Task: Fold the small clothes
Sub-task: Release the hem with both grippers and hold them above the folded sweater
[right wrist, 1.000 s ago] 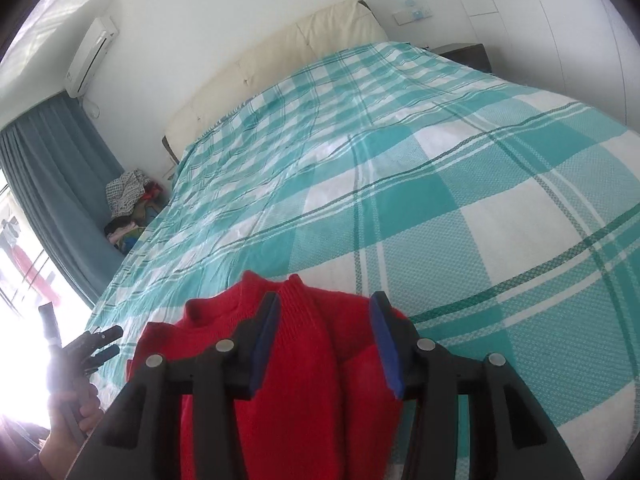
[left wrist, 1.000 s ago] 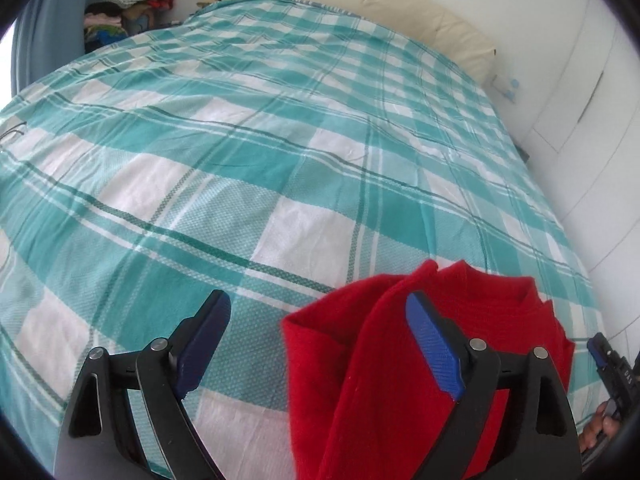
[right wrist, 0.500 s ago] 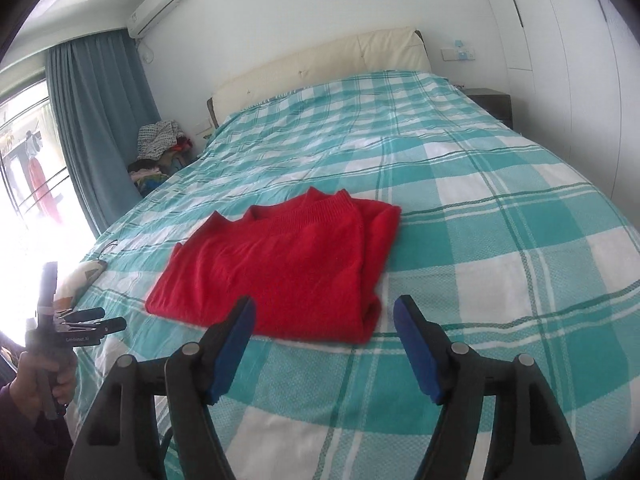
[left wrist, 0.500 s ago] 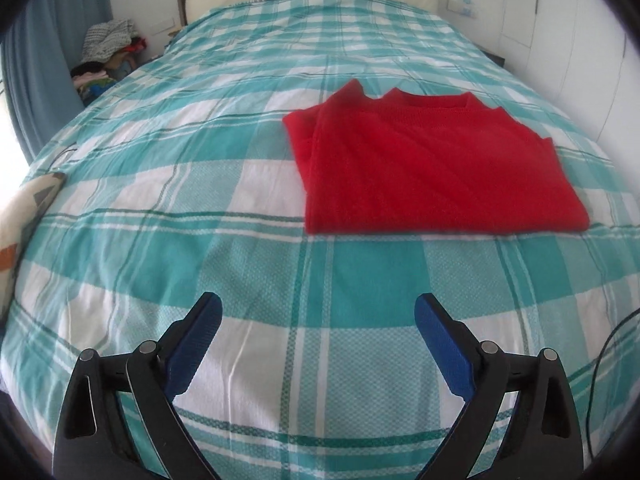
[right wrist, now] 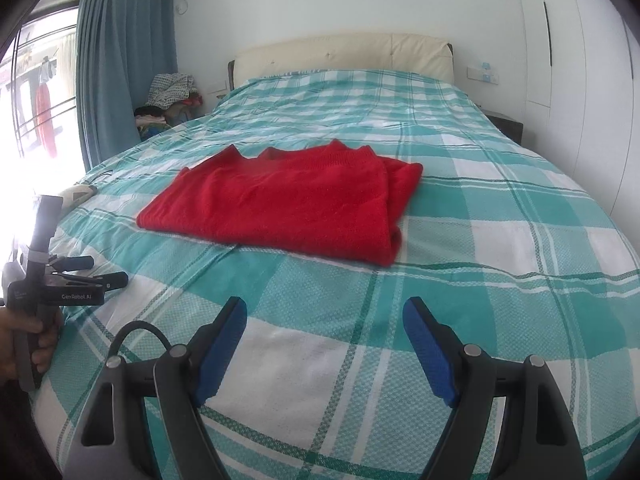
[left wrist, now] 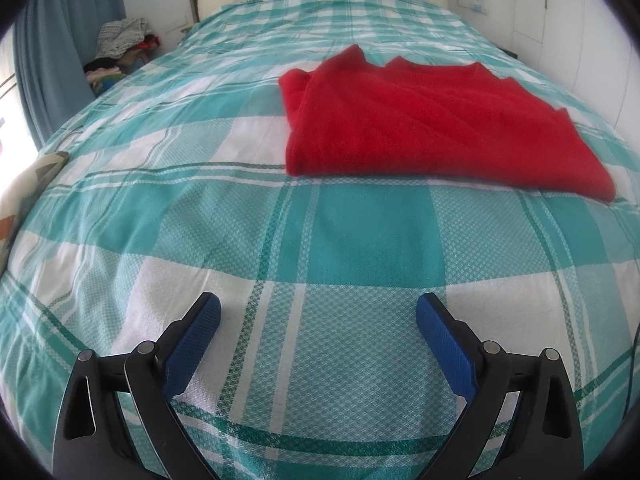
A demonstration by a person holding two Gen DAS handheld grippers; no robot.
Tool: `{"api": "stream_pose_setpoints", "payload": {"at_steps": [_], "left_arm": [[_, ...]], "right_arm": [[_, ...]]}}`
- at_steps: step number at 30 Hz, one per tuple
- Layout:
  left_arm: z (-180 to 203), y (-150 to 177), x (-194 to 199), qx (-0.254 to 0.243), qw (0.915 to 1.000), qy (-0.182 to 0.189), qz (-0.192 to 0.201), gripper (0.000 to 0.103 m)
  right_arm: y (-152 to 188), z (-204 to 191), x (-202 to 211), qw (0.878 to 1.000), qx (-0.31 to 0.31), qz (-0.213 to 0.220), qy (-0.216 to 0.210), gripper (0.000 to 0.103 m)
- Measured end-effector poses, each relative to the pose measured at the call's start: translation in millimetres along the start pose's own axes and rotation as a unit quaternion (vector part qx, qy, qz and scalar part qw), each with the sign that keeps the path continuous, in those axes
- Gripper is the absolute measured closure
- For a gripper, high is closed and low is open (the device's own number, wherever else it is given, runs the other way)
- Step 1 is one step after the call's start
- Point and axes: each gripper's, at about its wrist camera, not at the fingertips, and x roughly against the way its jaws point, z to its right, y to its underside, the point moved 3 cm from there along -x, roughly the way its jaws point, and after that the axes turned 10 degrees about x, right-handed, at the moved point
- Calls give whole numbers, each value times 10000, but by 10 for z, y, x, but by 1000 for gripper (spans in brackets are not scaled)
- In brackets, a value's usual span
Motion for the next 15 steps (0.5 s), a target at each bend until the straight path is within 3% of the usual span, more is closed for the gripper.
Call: {"api": "stream_pose_setpoints", "payload": {"at_steps": [15], "left_arm": [[12, 34, -58, 30, 9999, -42, -96, 1]], "right_arm": [[147, 3, -240, 9989, -212, -360, -194, 23]]}}
